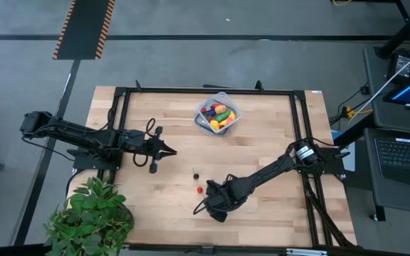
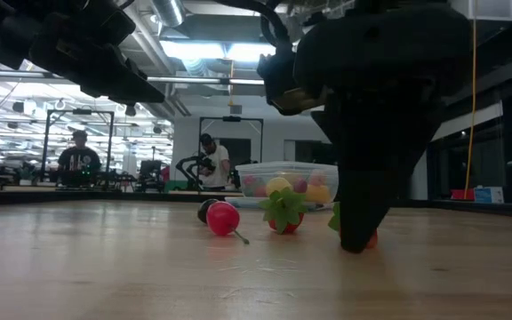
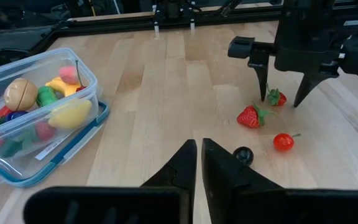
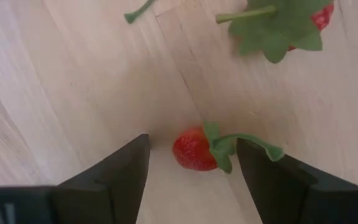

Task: Pick and placing Produce into tupperware
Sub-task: Put the bottom red strawberry into the transparent container

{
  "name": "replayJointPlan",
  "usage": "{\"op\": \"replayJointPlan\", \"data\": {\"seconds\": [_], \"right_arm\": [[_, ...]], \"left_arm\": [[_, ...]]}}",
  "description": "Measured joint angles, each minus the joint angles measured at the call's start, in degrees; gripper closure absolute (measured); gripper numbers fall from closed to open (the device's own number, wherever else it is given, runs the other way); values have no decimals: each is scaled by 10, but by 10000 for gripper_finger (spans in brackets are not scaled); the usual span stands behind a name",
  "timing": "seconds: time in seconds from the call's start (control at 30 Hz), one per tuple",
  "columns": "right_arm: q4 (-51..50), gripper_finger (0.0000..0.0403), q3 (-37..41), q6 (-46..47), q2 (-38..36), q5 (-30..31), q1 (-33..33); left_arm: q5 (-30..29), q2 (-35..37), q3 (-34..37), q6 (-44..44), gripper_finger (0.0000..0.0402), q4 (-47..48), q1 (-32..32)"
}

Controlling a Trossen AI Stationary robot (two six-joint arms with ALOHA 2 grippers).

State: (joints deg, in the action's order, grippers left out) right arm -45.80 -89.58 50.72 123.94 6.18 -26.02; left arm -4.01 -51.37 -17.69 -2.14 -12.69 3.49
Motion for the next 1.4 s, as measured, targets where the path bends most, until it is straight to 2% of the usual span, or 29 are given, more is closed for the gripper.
{"op": "replayJointPlan", "data": {"seconds": [0.23,0.33,0.7,1.17,1.4], "right_arm": [[0,158,0,0,0,10,0],[-2,170,0,0,1,13,0],[-3,288,0,-2,1,19,0],[-4,288,2,-16,-6,22,0],[-11,288,2,-26,-56,76,-4]], "left_arm": [[0,0,0,0,388,0,0],[0,0,0,0,386,0,0],[0,0,0,0,363,0,0],[0,0,0,1,339,0,0],[0,0,0,1,333,1,0]]}}
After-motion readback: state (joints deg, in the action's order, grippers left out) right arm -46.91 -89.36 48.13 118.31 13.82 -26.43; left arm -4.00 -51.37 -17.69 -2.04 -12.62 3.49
